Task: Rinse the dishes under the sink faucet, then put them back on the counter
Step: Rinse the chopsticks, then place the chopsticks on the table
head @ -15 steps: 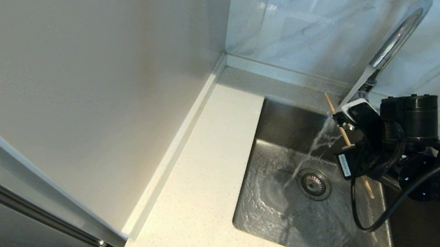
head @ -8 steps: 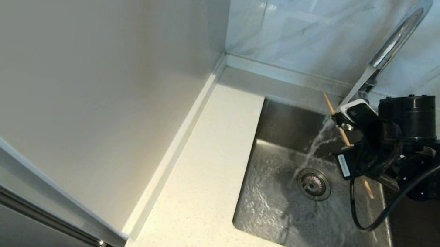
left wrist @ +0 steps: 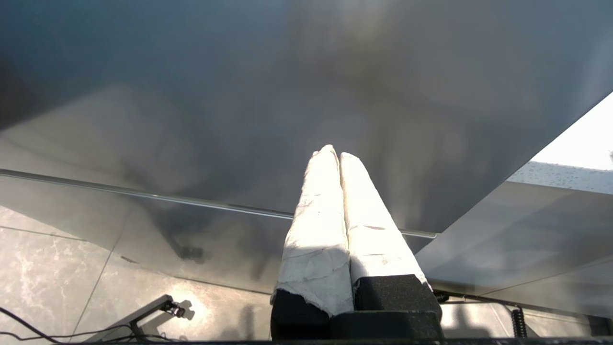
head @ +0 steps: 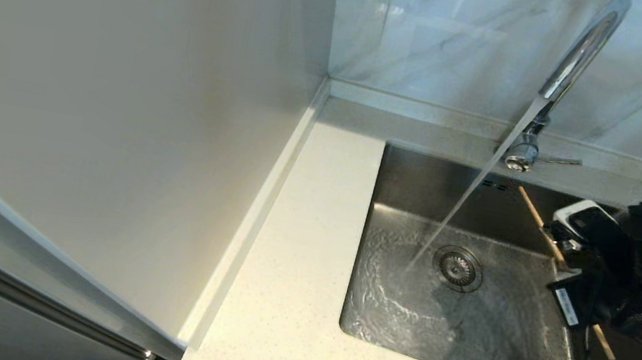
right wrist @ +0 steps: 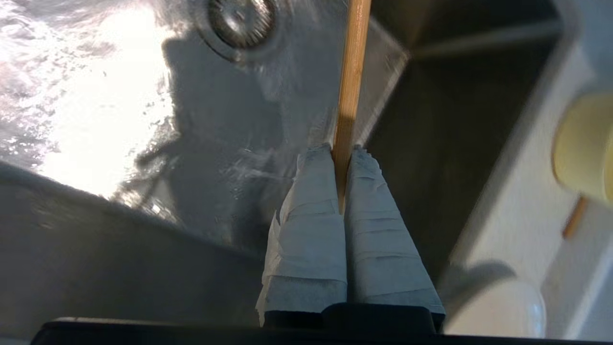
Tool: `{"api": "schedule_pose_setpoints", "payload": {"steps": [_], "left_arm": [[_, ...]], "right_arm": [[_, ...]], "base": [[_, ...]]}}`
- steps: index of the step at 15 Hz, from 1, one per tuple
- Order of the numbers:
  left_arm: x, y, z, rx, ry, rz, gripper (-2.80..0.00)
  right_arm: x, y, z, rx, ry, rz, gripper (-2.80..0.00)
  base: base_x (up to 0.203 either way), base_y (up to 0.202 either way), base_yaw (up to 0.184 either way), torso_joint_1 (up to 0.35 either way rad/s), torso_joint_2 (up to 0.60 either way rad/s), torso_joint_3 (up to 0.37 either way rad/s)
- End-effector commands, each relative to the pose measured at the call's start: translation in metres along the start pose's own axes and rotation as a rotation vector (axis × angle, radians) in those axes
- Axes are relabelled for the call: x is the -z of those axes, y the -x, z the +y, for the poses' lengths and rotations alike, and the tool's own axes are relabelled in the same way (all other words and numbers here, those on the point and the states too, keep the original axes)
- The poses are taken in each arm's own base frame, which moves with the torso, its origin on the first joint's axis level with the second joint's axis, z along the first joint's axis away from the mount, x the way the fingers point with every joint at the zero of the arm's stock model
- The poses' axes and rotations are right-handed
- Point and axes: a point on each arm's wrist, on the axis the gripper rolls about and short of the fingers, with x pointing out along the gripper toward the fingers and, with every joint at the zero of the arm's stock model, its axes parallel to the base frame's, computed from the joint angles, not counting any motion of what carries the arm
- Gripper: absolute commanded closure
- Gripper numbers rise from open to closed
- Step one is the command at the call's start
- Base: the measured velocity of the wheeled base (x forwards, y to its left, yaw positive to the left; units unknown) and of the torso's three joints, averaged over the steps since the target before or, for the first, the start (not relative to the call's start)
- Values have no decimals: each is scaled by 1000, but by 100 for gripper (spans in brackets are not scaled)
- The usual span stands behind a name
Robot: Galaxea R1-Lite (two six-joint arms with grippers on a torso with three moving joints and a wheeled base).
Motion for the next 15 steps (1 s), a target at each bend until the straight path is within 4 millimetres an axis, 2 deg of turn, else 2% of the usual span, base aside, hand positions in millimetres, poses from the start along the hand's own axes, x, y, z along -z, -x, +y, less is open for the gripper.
{"api": "schedule_pose_setpoints", "payload": {"steps": [1, 4, 6, 9, 11, 12, 13, 15], "left_arm": [[0, 0, 0, 0, 1, 0, 0], [0, 0, 0, 0, 1, -1, 0], [0, 0, 0, 0, 1, 0, 0], [0, 0, 0, 0, 0, 0, 0], [0, 0, 0, 0, 1, 0, 0], [0, 0, 0, 0, 1, 0, 0], [0, 0, 0, 0, 1, 0, 0], [0, 0, 0, 0, 1, 0, 0]], "right_arm": [[12, 8, -17, 47, -35, 9, 0], [23, 3, -43, 136, -61, 60, 0], [22, 3, -59, 190, -91, 60, 0], [14, 10, -71, 230, -117, 19, 0], [-3, 16, -83, 261, -152, -48, 0], [-4, 16, -83, 259, -157, -49, 0], [4, 11, -77, 241, -145, -17, 0], [37, -8, -53, 188, -100, 86, 0]], "base": [[0, 0, 0, 0, 0, 0], [0, 0, 0, 0, 0, 0], [0, 0, 0, 0, 0, 0], [0, 0, 0, 0, 0, 0], [0, 0, 0, 0, 0, 0], [0, 0, 0, 0, 0, 0], [0, 0, 0, 0, 0, 0], [0, 0, 0, 0, 0, 0]]}}
